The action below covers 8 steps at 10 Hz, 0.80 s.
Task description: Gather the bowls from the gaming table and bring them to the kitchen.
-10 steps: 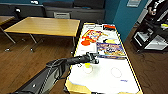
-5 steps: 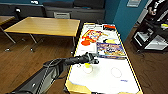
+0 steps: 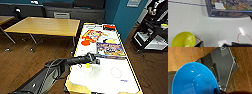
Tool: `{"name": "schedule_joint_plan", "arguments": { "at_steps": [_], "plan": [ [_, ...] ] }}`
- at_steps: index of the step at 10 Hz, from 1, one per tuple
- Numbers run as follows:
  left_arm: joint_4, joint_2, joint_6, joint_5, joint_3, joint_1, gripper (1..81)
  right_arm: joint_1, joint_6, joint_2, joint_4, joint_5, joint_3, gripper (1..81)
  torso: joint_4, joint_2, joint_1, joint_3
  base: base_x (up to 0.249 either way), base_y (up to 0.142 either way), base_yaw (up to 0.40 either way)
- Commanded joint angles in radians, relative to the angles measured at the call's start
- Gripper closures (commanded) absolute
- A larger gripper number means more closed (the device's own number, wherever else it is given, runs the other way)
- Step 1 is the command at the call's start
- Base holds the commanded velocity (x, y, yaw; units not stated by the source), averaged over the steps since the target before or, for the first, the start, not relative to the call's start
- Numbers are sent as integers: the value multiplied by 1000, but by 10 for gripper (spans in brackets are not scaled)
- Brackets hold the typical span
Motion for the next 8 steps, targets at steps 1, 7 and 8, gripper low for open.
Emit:
{"name": "schedule_joint_plan", "arguments": {
  "at_steps": [1, 7, 8],
  "plan": [
    [64, 19, 5, 43, 16, -170, 10, 2, -3, -43, -27, -66, 16, 811, 0, 0, 0, 0, 0, 0, 0],
    [52, -119, 57, 21, 202, -177, 10, 4, -3, -43, -28, -66, 19, 811, 0, 0, 0, 0, 0, 0, 0],
    [50, -116, 57, 21, 201, -177, 10, 4, -3, -41, -28, -66, 19, 811, 0, 0, 0, 0, 0, 0, 0]
  ]
}}
